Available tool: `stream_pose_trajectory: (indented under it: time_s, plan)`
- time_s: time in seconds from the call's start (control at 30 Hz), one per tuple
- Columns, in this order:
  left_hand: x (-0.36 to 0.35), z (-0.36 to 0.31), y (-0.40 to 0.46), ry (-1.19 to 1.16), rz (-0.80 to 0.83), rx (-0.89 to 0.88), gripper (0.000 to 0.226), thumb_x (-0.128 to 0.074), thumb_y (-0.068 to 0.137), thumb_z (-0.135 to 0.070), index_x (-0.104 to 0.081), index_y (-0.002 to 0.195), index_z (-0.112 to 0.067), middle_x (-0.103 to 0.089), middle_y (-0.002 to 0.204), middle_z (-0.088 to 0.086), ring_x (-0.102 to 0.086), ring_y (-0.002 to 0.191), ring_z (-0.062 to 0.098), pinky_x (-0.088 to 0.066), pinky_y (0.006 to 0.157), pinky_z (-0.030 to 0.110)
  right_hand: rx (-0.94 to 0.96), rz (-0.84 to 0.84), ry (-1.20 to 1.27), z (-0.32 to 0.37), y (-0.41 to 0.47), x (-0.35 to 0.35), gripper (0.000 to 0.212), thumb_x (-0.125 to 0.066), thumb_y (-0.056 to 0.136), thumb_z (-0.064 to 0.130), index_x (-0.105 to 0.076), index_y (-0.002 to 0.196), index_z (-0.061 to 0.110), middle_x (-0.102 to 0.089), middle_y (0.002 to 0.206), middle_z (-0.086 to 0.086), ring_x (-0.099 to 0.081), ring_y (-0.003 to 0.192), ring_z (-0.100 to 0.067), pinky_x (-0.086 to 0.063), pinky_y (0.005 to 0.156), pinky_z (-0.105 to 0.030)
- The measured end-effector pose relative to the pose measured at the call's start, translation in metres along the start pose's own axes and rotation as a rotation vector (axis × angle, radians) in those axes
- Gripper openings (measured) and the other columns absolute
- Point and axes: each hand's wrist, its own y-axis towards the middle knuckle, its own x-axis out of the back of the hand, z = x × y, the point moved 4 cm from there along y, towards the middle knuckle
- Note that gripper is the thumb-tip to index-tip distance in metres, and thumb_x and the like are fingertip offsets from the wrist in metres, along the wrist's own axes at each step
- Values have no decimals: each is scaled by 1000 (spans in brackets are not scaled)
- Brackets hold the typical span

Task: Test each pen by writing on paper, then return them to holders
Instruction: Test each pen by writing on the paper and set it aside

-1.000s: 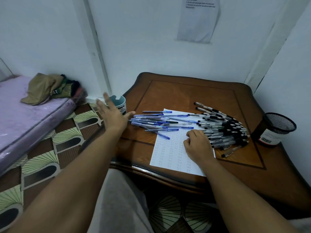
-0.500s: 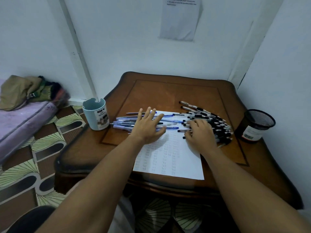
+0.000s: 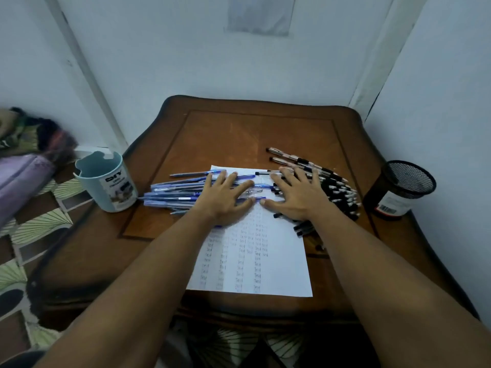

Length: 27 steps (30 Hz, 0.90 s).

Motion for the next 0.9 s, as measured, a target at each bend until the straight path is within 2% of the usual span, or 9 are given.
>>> stream_pose_trajectory:
  time_s: [0.07, 0.13, 0.27, 0.4, 0.63, 0.77, 0.83, 0.9]
  plan:
    - [-1, 7, 1, -9, -46, -20, 61, -15, 95, -68, -26, 149, -43, -22, 161, 7, -8, 151, 28, -3, 120, 56, 0, -18, 15, -3, -1, -2, 89, -18, 87, 84, -2, 160, 35, 1, 169, 2, 6, 155, -24, 11, 119, -61]
    - [-2, 12, 2, -16, -74, -32, 71, -9, 88, -71, -32, 146, -39, -32, 155, 5, -19, 148, 26, -7, 120, 56, -15, -39, 40, -7, -3, -1, 84, -21, 90, 81, -8, 160, 35, -3, 169, 4, 1, 155, -22, 7, 119, -58]
    - [-4, 20, 4, -35, -138, -66, 75, -10, 86, -71, -43, 139, -30, -44, 143, 2, -34, 138, 22, -18, 118, 52, -55, -105, 36, -20, -10, -2, 75, -22, 94, 76, -21, 157, 36, -16, 166, 5, -11, 152, -21, -5, 120, -57]
    - [-5, 27, 5, -52, -181, -91, 71, -16, 88, -69, -50, 128, -22, -52, 132, 1, -45, 127, 22, -28, 112, 49, -83, -119, 36, -30, -16, -1, 70, -23, 95, 73, -27, 155, 36, -23, 163, 4, -17, 150, -21, -9, 120, -57]
    - [2, 25, 2, -75, -225, -125, 63, -20, 88, -56, -54, 122, -14, -58, 120, 4, -53, 113, 25, -35, 101, 43, -128, -160, 64, -39, -23, 1, 65, -26, 97, 70, -32, 153, 37, -29, 162, 4, -20, 150, -21, -9, 121, -57]
    - [5, 26, 4, -56, -256, -121, 60, -20, 87, -47, -56, 120, -12, -60, 117, 7, -54, 112, 31, -37, 99, 44, -169, -208, 82, -42, -21, 2, 57, -32, 99, 63, -38, 149, 37, -34, 158, 2, -24, 147, -21, -11, 121, -54]
    - [10, 19, 5, -60, -263, -131, 67, -19, 85, -51, -56, 126, -13, -58, 124, 9, -51, 119, 33, -34, 102, 45, -183, -220, 87, -43, -20, 2, 54, -34, 100, 61, -40, 148, 37, -37, 157, 1, -27, 146, -22, -12, 120, -54]
    - [12, 5, 5, -63, -205, -144, 73, -18, 87, -57, -46, 143, -22, -47, 145, 11, -36, 138, 32, -23, 113, 46, -197, -235, 86, -43, -19, 2, 50, -36, 100, 56, -43, 146, 37, -40, 155, 1, -30, 144, -23, -13, 119, -53]
